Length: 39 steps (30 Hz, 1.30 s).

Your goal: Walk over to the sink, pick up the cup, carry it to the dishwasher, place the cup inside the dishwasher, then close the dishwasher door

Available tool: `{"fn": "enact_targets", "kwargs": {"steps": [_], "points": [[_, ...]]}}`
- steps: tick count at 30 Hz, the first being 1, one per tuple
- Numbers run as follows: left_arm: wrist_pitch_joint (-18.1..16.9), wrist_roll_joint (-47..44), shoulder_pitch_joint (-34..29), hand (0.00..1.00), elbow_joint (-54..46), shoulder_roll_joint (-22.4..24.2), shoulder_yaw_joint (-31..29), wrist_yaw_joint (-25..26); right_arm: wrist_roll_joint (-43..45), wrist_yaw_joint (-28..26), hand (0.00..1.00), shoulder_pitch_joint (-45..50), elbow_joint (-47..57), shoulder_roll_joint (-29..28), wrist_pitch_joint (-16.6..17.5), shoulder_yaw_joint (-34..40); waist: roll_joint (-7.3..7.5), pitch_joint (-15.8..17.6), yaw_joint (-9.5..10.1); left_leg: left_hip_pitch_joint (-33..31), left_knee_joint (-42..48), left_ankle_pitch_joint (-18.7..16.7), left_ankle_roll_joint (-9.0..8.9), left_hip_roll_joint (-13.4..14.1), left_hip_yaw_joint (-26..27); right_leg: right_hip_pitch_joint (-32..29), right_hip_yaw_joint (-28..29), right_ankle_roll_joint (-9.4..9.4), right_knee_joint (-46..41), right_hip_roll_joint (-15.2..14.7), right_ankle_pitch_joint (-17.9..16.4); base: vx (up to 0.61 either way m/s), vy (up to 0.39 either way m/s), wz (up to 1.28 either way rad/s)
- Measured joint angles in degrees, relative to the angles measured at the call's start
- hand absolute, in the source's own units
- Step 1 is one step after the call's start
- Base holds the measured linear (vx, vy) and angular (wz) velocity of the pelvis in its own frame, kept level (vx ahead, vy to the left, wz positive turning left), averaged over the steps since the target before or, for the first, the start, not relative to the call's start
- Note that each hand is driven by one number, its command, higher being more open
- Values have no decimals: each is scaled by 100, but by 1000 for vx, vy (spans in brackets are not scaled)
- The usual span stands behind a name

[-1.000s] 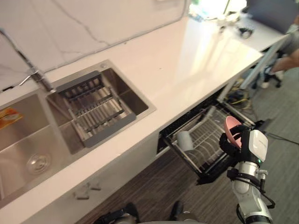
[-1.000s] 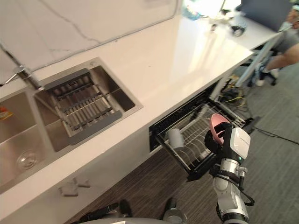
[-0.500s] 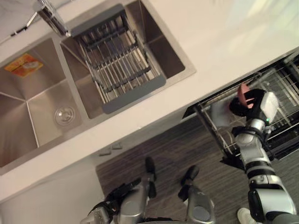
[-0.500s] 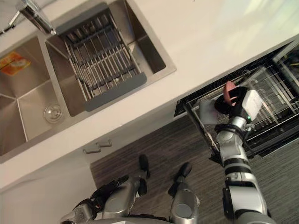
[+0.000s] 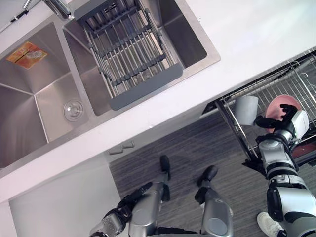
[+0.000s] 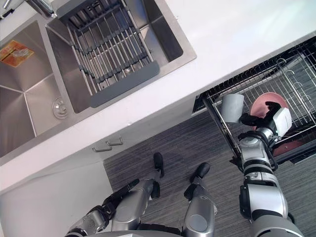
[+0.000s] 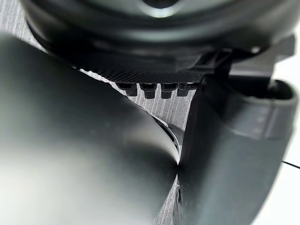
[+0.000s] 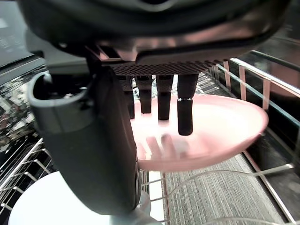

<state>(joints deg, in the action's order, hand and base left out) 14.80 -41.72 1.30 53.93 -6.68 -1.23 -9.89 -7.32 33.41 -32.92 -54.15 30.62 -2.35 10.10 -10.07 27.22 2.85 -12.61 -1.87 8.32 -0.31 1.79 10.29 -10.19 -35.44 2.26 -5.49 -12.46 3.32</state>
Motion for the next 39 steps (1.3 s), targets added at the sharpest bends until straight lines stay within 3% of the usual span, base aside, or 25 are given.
{"fn": "enact_targets", "kwargs": {"steps": [5,8,12,15,18,19,20,21,24,25,27,29,31,33,36,39], "points": [[-4,40,-14,100,24,52,-126,59,609,26,100,738,1633,-472,606,523,24,-9,-142,230,-111,4,-12,32,141,4,251,46,-161,-2,-66,48,-17,-19],[-17,212,-118,100,33,52,-346,89,575,93,100,1263,3051,-827,757,786,156,-70,-268,496,-226,6,-25,68,284,60,460,79,-284,-15,-152,53,-20,-29],[-18,368,-407,100,38,24,-801,133,548,777,100,2169,4860,-1436,1132,1669,532,-391,-414,840,-307,-81,-66,99,473,151,662,106,-512,-31,-380,64,-30,-24],[14,415,-583,100,127,-56,-1023,141,691,1120,100,2655,5250,-1573,1681,2509,766,-614,-617,1010,-308,-149,-91,141,622,238,775,105,-529,18,-438,70,-36,-22],[95,584,-698,100,253,-65,-1126,213,1781,1084,100,3134,4976,-1693,2325,3360,807,-937,-770,1183,-307,-195,-138,172,692,421,800,112,-441,53,-449,72,-25,-13],[121,585,-787,100,258,-55,-1170,243,2785,673,100,3312,4620,-1755,2547,3609,813,-1069,-817,1287,-307,-216,-166,188,702,547,796,120,-386,77,-457,81,-19,-6],[126,585,-831,100,262,-38,-1215,254,3300,459,100,3378,4396,-1788,2605,3719,815,-1146,-831,1321,-307,-227,-180,201,703,597,784,121,-349,93,-459,63,-34,-2],[130,584,-914,100,266,7,-1255,263,4458,-44,100,3517,3831,-1881,2649,3914,815,-1283,-839,1389,-307,-242,-199,213,700,696,742,117,-296,127,-474,36,-39,3],[131,584,-988,100,305,76,-1303,342,6903,-1356,100,3806,2607,-2413,2391,3976,753,-1431,-837,1482,-309,-280,-259,297,681,865,630,148,-205,211,-538,-30,-60,5],[126,585,-991,100,329,100,-1308,363,7108,-1528,100,3837,2486,-2604,2334,3898,728,-1447,-836,1491,-310,-286,-269,312,680,887,608,145,-186,227,-538,-58,-60,0],[88,724,-1002,100,471,236,-1409,368,7197,-1971,100,4022,2398,-3350,2198,3217,593,-1537,-801,1495,-328,-305,-324,361,680,966,481,116,-68,278,-509,-60,-48,1],[-8,864,-1025,100,500,335,-1464,369,7171,-2162,100,4130,2375,-3531,2084,2535,488,-1604,-731,1493,-330,-320,-313,404,677,1041,400,115,47,313,-485,-38,-48,12],[-147,919,-1036,100,492,387,-1465,360,6939,-2648,100,4096,2378,-3484,1833,1754,447,-1644,-538,1466,-331,-322,-311,415,669,1153,237,115,165,338,-477,-23,-28,36],[-197,941,-1048,100,491,381,-1466,349,6684,-3046,100,3942,2380,-3462,1746,1559,482,-1684,-466,1397,-333,-317,-314,425,607,1235,58,114,212,326,-478,19,-16,60],[-251,1075,-1205,100,444,351,-1466,230,6553,-3198,100,3830,1931,-3224,1657,1608,523,-1721,-339,1314,-335,-191,-362,396,428,1340,-220,199,245,291,-440,81,-9,55],[-313,1229,-1229,100,412,311,-1461,219,6568,-3192,100,3578,1412,-2861,1583,1612,539,-1719,-255,1264,-307,-121,-285,321,198,1436,-452,209,246,227,-408,121,5,41]]}}
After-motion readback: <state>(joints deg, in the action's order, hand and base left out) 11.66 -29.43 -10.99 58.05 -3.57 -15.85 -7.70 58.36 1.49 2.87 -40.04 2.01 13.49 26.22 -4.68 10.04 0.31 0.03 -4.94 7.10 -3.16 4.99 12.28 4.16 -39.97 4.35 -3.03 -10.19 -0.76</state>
